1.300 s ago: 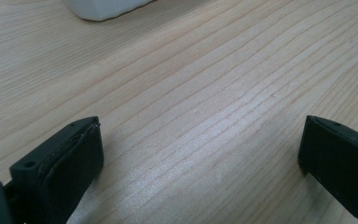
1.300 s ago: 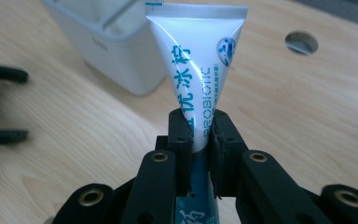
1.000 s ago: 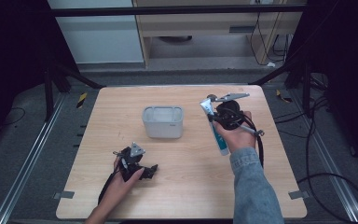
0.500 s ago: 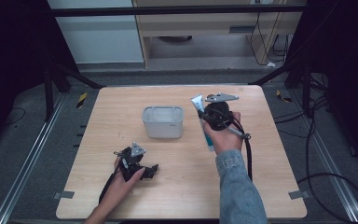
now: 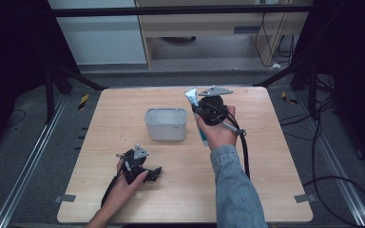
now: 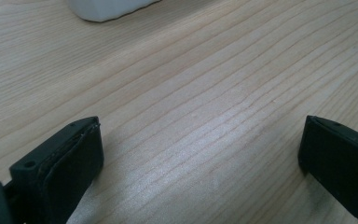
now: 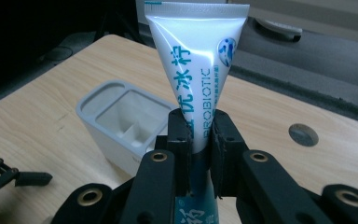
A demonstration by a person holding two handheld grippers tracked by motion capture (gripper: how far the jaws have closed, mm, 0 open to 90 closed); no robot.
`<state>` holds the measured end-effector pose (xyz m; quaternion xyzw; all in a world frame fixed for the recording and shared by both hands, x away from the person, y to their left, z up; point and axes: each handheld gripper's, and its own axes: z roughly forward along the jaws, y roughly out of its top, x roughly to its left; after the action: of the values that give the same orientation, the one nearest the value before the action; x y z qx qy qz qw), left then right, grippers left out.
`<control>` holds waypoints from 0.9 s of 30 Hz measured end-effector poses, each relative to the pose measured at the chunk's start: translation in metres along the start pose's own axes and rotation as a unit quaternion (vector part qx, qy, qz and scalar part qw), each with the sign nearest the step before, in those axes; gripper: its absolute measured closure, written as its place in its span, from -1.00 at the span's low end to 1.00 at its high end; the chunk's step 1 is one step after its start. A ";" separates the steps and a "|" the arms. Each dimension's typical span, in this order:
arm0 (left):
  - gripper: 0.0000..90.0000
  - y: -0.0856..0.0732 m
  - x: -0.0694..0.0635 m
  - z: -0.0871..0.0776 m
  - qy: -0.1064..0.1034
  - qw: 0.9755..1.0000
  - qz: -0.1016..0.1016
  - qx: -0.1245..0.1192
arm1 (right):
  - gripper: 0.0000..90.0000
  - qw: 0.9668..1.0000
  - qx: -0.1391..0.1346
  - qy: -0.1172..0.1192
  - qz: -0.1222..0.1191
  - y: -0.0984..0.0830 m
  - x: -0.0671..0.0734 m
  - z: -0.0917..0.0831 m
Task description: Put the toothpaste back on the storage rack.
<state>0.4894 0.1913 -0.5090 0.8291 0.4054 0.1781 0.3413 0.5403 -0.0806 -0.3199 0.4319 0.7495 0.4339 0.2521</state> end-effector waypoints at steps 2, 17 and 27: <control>-1.00 0.000 0.000 0.000 0.001 1.000 -0.001 0.000 | 0.78 1.000 -0.004 0.001 -0.002 0.004 0.002 0.002; -1.00 0.001 -0.001 0.001 0.005 1.000 -0.004 0.000 | 0.78 0.999 -0.041 0.010 -0.008 0.031 0.019 0.020; -1.00 0.001 -0.001 0.001 0.005 1.000 -0.004 0.000 | 0.78 0.998 -0.061 0.008 0.000 0.047 0.024 0.030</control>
<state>0.4900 0.1893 -0.5090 0.8268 0.4103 0.1805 0.3399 0.5712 -0.0344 -0.2942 0.4119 0.7238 0.4821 0.2720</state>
